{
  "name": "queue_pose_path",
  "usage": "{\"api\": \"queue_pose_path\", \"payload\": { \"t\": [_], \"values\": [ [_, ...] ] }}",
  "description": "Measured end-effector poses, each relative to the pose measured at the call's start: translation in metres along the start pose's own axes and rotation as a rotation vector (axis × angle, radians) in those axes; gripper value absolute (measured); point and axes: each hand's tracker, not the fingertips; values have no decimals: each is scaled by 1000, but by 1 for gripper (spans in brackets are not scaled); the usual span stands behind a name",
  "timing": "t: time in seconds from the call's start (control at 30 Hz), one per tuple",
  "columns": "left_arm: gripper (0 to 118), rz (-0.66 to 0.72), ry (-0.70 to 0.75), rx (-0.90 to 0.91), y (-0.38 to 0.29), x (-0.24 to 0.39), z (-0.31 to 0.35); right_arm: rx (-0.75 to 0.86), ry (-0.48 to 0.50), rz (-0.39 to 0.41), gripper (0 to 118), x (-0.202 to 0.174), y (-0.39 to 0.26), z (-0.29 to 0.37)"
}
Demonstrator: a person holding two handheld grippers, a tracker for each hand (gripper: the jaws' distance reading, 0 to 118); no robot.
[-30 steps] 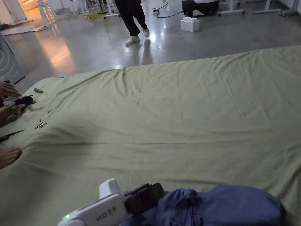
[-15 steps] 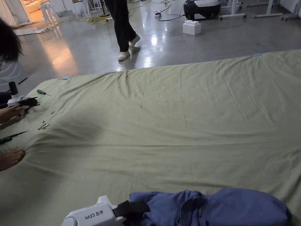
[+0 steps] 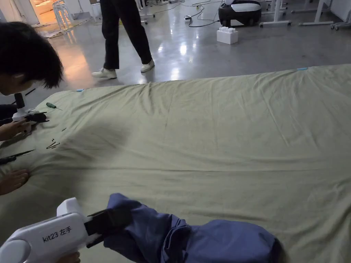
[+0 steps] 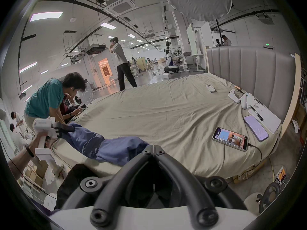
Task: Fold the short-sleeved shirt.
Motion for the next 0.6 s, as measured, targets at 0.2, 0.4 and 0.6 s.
{"api": "queue_pose_path", "payload": {
  "t": [0.2, 0.4, 0.6],
  "values": [
    [15, -258, 13, -84, -42, 110, -65, 7, -8, -4, 0, 2, -5, 8],
    [16, -479, 66, -285, -118, 174, -162, 9, -65, -23, 0, 14, -14, 27],
    [67, -469, -39, -300, -127, 178, -169, -17, -98, -57, 0, 30, -26, 32]
  ]
}}
